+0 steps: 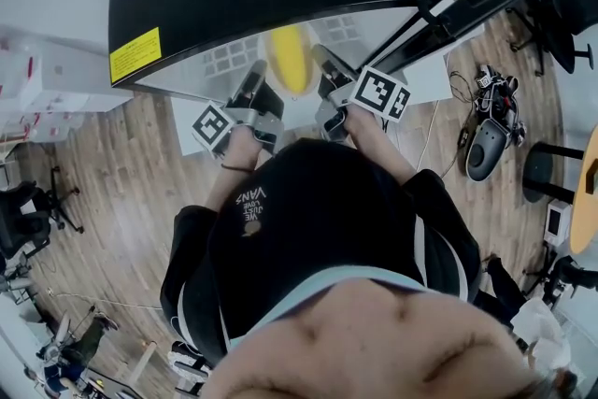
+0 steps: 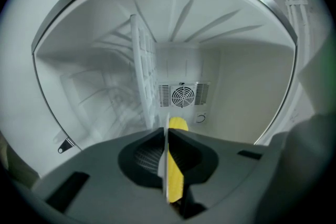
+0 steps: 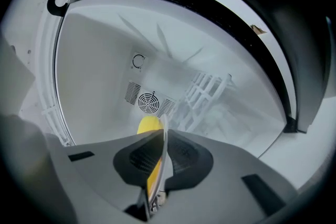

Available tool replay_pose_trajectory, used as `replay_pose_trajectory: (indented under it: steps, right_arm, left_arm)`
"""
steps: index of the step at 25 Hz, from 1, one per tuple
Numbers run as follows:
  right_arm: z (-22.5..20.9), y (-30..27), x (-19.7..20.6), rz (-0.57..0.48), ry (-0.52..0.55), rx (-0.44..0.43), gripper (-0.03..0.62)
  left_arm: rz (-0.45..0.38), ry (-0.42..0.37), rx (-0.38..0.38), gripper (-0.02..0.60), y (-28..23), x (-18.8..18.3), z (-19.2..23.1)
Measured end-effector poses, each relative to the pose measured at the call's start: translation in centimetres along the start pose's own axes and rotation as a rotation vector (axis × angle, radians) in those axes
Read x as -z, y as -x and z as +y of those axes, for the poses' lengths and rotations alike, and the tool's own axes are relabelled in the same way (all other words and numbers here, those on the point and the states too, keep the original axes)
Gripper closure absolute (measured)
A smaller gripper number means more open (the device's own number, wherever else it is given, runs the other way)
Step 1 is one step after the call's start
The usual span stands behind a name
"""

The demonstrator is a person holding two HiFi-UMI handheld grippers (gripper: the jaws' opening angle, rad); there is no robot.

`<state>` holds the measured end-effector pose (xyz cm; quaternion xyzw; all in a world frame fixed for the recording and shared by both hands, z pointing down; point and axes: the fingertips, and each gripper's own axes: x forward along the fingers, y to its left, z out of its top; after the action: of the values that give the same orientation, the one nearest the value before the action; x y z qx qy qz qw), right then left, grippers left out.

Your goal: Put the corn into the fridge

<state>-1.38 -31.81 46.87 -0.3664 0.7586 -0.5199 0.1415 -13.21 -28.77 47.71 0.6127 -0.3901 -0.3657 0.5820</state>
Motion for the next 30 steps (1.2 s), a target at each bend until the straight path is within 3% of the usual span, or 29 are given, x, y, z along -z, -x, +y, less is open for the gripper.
replay_pose_trajectory:
  steps: [23,30]
  right_arm:
    - [0.1,-3.3,-2.2,0.008,0.147,0.030,0.571]
    - [0.4,-3.6,-2.4,0.022,0.264,0.051,0.571]
  left_arm:
    - [-0.035,0.075,-0.033,0.552,-0.5,0.7,1.0]
    - [-0.066,0.081,-0.053,0.552,-0.7,0.7,1.0]
